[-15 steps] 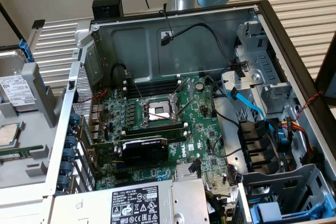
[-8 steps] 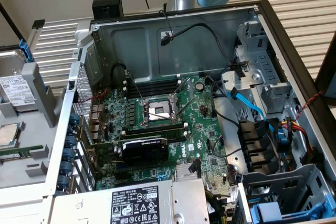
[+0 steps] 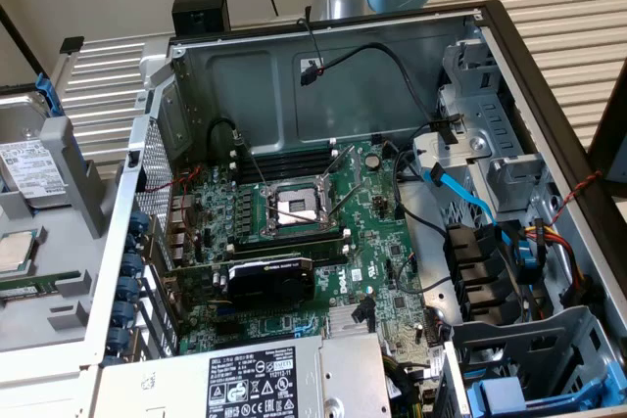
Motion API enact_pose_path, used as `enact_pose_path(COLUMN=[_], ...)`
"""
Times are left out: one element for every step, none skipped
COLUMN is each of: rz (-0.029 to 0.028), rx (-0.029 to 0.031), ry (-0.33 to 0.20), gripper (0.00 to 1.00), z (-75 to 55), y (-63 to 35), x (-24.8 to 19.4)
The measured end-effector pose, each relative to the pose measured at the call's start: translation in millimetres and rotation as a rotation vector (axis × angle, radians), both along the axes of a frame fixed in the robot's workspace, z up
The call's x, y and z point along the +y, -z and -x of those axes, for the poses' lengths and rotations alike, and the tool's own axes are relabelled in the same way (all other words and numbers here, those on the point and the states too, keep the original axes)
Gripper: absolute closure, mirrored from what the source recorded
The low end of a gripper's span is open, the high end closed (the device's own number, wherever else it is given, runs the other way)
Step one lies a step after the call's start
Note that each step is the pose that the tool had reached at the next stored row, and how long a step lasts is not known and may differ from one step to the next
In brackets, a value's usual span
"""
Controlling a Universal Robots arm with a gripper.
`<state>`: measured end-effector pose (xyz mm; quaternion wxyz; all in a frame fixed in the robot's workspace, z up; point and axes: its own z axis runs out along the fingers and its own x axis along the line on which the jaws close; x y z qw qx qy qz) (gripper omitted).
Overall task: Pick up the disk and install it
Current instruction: 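Pick up the disk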
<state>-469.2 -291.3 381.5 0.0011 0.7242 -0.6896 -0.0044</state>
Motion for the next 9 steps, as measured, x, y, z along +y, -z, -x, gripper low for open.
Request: enact_pose_path(rz=[-0.0008,-0.0017,-0.0026,-0.0034,-0.0045,-0.0059,-0.0073,-0.0087,-0.01], rx=[0.0001,0.0003,0.0004,0.0004,0.0003,0.0003,0.0004,0.0003,0.0003], ry=[-0.018,-0.036,-0.051,-0.069,-0.084,-0.098,-0.112,-0.127,-0.141], gripper=[0.46,0.46,0.46,0.46,0.44,0.44,0.38,0.38,0.38], z=[0.0,0.0,0.0,0.0,0.0,0.0,0.0,0.0,0.0], y=[0.2,0.4,0.6,0.9,1.3,1.7,2.1,2.4,2.8], x=[0.0,0.0,0.0,0.0,0.0,0.0,0.0,0.0,0.0])
